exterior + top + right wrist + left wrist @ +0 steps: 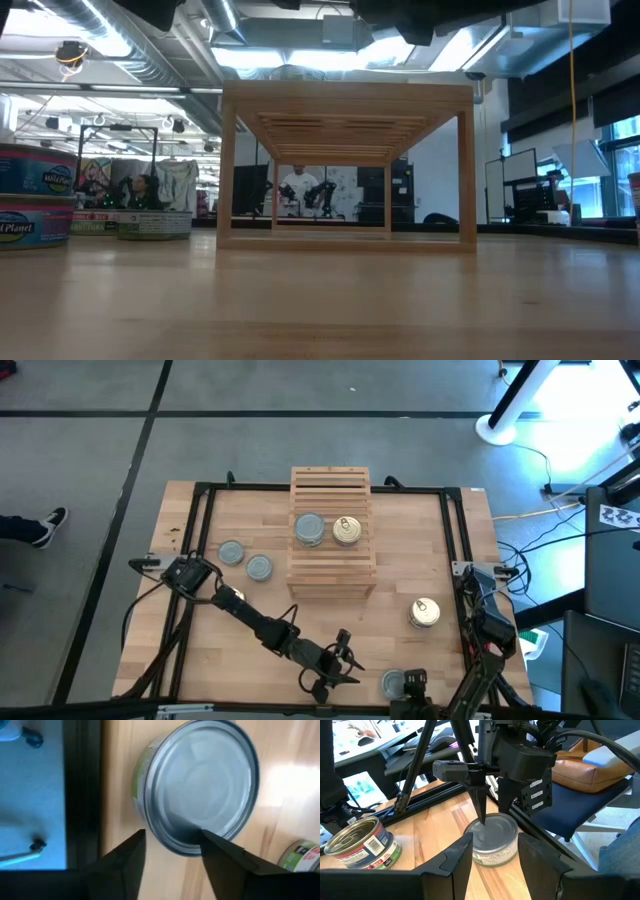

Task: Stack canned seafood by type on shelf
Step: Stack the green tuna can on top of the green tuna can on the shelf

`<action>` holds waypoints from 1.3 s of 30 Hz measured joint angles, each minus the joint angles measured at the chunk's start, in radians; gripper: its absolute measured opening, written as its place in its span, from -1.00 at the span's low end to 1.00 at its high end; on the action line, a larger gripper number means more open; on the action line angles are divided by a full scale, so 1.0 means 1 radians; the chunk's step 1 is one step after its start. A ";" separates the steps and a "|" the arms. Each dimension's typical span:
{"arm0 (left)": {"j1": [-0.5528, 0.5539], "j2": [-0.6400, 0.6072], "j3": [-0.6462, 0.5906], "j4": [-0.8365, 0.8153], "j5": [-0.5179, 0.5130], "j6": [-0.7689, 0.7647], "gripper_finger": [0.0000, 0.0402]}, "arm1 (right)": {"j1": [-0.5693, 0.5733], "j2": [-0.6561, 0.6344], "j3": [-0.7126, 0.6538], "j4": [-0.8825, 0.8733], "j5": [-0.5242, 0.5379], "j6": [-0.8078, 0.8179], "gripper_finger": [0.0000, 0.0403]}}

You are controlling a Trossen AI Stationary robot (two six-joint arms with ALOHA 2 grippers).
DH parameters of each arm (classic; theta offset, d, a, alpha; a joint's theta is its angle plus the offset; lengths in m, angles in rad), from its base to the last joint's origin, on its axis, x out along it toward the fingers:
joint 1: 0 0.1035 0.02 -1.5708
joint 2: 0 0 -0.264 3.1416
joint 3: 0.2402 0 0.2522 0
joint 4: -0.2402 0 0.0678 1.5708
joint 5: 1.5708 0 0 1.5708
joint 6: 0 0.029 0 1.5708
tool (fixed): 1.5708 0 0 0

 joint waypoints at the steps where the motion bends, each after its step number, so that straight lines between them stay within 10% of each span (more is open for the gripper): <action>1: 0.000 0.000 0.000 0.000 0.000 0.000 -0.24 | 0.000 0.000 0.000 0.000 0.012 0.000 -0.16; 17: 0.000 0.000 -0.001 -0.003 0.000 0.056 -0.24 | -0.058 -0.001 -0.001 0.118 0.155 -0.080 -0.83; 39: 0.000 0.000 -0.001 -0.110 -0.005 0.059 -0.24 | -0.120 -0.001 -0.001 0.132 0.155 -0.177 -0.99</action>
